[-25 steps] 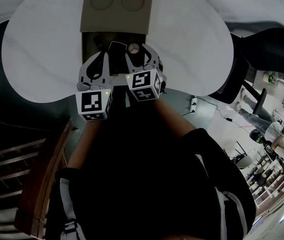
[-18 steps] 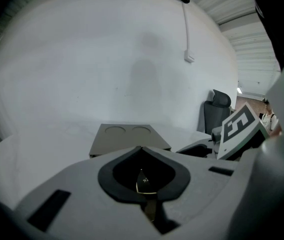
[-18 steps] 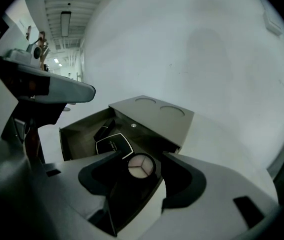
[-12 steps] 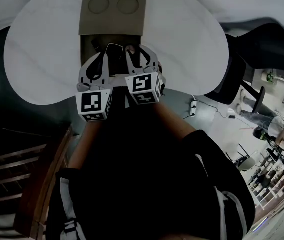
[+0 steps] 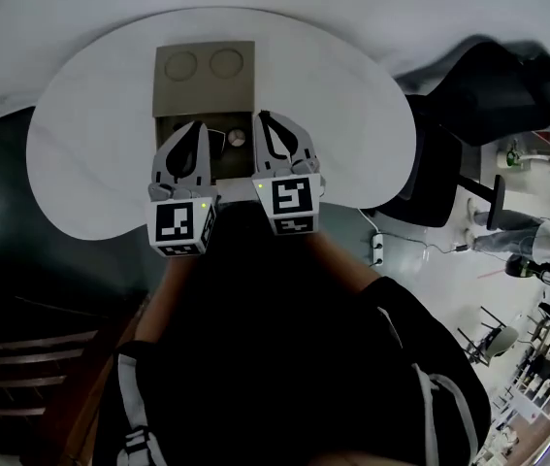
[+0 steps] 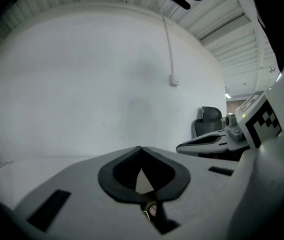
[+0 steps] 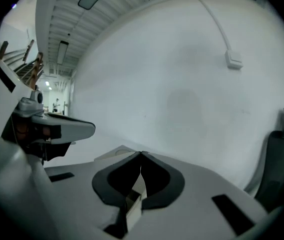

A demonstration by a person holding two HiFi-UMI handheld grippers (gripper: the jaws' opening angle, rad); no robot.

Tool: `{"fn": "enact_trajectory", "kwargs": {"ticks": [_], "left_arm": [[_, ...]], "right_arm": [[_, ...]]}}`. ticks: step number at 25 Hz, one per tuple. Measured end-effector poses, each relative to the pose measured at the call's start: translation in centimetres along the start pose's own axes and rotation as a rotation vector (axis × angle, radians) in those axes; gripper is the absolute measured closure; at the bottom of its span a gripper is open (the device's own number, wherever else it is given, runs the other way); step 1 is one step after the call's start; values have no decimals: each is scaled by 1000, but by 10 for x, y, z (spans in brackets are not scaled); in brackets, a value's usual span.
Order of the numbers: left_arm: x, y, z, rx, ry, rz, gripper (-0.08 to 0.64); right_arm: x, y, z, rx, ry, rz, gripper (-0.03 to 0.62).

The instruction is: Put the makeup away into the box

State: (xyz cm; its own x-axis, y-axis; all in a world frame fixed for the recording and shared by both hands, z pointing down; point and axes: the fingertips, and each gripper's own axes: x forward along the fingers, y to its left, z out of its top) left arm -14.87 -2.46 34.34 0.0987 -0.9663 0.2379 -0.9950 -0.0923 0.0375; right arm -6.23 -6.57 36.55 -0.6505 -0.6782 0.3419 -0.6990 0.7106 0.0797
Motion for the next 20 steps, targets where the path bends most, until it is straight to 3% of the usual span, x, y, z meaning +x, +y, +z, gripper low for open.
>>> {"fn": "enact_trajectory", "kwargs": {"ticks": [8,14,20], "left_arm": [[-13,-18,79,27,-179,-26,552],[-28,-31,109,37,-199,-40,552],[-30,-43,117,51,-204,-50,552]], "right_arm": [[-49,-40,71,37,-208,-93,569],[-83,-58,96,43,-276,-144,569],[-98,-68,101,35,-298,-155,569]]}}
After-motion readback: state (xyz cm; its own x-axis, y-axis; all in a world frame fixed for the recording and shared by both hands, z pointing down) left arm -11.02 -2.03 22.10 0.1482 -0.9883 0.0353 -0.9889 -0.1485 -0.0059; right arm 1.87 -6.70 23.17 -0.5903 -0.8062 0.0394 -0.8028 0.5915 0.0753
